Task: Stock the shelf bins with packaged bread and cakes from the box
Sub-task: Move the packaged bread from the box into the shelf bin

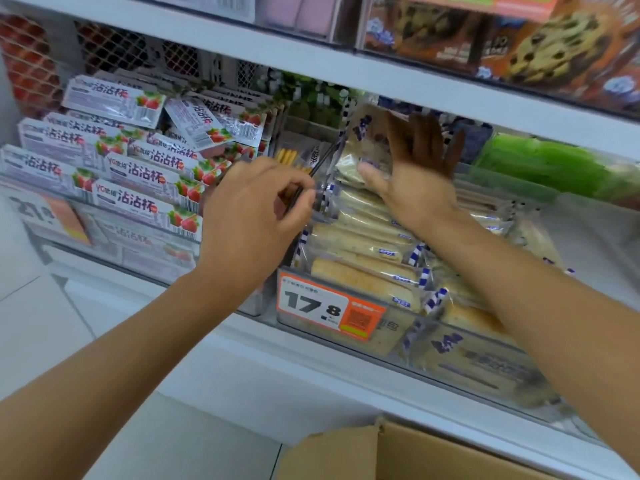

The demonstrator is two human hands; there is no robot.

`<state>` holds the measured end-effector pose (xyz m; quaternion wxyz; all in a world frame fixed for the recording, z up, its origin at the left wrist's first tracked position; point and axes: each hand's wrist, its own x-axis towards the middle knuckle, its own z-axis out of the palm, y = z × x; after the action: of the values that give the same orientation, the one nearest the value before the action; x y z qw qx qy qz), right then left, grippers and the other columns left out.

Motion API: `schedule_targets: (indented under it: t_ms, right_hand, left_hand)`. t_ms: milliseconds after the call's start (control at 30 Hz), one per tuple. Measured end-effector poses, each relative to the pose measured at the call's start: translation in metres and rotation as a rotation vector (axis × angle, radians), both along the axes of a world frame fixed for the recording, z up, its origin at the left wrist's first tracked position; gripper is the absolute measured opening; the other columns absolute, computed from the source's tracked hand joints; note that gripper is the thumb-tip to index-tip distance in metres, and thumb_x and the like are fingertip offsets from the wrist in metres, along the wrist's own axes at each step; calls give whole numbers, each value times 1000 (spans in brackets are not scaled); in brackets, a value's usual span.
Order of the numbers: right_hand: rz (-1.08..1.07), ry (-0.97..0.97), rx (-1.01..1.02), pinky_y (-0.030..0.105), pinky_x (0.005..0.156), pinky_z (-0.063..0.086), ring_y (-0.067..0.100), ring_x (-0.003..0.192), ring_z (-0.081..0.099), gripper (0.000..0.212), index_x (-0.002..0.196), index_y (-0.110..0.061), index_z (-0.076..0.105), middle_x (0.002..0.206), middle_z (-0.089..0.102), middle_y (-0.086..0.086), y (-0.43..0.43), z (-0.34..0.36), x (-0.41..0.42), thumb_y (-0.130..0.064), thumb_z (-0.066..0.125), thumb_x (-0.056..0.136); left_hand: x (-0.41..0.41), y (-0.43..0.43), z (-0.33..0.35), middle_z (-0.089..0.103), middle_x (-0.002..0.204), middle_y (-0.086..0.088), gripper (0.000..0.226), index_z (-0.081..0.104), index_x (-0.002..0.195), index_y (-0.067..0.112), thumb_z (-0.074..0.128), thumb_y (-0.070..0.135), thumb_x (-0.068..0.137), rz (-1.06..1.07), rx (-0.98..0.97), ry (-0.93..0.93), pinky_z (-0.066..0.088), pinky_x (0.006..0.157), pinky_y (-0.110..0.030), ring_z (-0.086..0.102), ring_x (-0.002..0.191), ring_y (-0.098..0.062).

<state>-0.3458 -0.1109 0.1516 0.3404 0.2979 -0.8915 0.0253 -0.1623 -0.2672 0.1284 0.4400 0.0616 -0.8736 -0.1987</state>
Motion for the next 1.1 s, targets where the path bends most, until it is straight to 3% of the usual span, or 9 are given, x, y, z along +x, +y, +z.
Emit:
schedule_targets:
  t_ms: [167,233,333,500,700,933,1033,1100]
  right_hand:
    - [125,-24,149,55,120,3,29,148,15,91,156,-22,9,161,16,6,0,4,3,-76,29,86]
    - [147,-24,167,54,119,7,31,147,17,92,155,-29,7,161,16,4,2,4,1,-80,26,81]
    - [149,-43,207,53,119,2,34,148,10,87,152,-43,2,162,9,4,2,3,-3,-81,31,80]
    - [50,18,171,58,116,-5,35,149,2,87,154,-39,5,163,1,9,-6,1,0,-75,42,83]
    - [-41,-2,258,60,114,-9,37,149,-7,87,153,-39,-7,163,-9,10,-12,3,5,-76,34,86]
    - [81,-107,166,55,114,-15,31,149,-15,76,153,-44,1,163,-12,6,-1,8,21,-72,33,90]
    - [120,-91,157,55,118,-9,30,150,-10,73,154,-42,9,164,-5,9,2,8,30,-64,41,92]
    - [147,-137,113,51,120,3,32,150,5,68,153,-38,19,163,10,11,8,13,41,-57,46,94]
  left_hand:
    - [0,0,-1,58,90,13,14,72,98,26,59,28,94,-8,-9,19,36,70,-26,53,86,-18]
    - [0,0,-2,58,89,13,14,72,98,24,60,27,94,-10,-8,33,35,70,-24,53,85,-16]
    - [0,1,-2,55,89,14,17,72,99,23,57,29,93,-2,-14,36,34,69,-24,51,84,-14]
    - [0,2,-1,56,88,12,22,72,99,23,53,32,92,7,-15,26,36,68,-26,52,83,-14]
    - [1,2,0,57,88,12,16,72,99,24,57,28,94,18,-8,21,35,69,-27,52,86,-17]
    - [0,2,-1,61,92,8,16,73,99,24,59,28,94,26,-13,2,34,69,-25,50,85,-14]
    - [2,3,0,63,98,3,16,73,99,21,61,28,93,29,-9,3,36,70,-23,51,86,-14]
    - [5,5,1,59,98,5,13,73,98,20,64,28,92,25,32,8,37,72,-22,54,90,-16]
